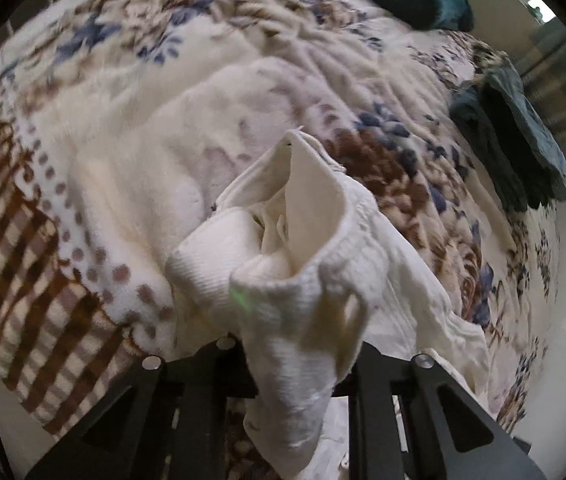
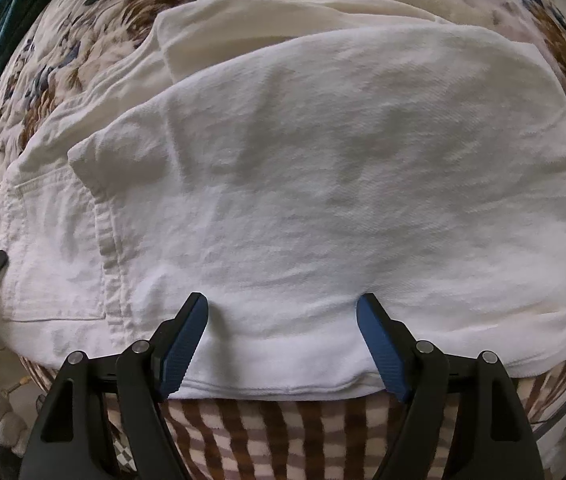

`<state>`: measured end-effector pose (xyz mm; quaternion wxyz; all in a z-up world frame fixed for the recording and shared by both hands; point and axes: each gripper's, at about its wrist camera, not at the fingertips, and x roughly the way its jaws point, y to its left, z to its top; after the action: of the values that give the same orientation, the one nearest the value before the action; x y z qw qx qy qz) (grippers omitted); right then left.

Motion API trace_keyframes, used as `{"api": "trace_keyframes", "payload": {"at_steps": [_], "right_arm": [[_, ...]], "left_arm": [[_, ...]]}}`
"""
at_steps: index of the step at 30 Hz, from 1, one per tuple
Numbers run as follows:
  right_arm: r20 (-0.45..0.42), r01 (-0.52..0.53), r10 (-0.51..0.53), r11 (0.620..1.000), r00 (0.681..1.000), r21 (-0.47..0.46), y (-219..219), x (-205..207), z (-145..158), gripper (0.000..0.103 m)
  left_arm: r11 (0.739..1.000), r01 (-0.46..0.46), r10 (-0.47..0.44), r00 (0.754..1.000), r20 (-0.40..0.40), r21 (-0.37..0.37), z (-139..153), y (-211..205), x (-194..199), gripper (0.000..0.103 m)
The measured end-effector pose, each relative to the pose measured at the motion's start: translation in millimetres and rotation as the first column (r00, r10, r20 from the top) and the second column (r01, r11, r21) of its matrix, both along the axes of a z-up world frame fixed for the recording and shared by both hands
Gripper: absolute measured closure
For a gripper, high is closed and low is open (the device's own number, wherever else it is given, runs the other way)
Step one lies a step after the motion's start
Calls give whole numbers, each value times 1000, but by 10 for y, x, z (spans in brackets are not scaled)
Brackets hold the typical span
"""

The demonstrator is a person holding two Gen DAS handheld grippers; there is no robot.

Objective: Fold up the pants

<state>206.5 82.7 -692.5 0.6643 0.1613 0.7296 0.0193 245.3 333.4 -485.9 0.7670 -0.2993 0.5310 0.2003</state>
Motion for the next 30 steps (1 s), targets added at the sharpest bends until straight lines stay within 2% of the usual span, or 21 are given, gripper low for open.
{"api": "trace_keyframes", "payload": {"at_steps": [13, 16, 19, 22, 24, 27, 30], "right_arm": [[14, 43, -45, 996, 999, 72, -346, -72, 78, 24], [28, 79, -82, 991, 996, 104, -542, -108, 117, 24], [45, 113, -119, 986, 992, 121, -802, -123, 201, 24], [66, 134, -143, 983, 988, 123, -1048, -115, 280, 24], [82, 157, -168, 980, 982, 120, -1249, -130, 323, 24], [91, 197, -207, 974, 974, 107, -1586, -163, 352, 24], [96, 256, -264, 962, 960, 90, -1984, -299, 399, 24]], "left_arm": [[992, 28, -28, 1000, -3, 119, 377, -547, -137, 89], [981, 56, -60, 998, 19, 185, 506, -726, -117, 89], [957, 134, -152, 987, 51, 258, 671, -1056, -39, 90], [918, 220, -255, 964, 68, 330, 798, -1451, 47, 90], [889, 279, -326, 943, 73, 363, 849, -1731, 86, 90], [835, 377, -439, 896, 71, 400, 854, -2212, 130, 90], [797, 459, -519, 853, 57, 392, 738, -2633, 144, 90]]}}
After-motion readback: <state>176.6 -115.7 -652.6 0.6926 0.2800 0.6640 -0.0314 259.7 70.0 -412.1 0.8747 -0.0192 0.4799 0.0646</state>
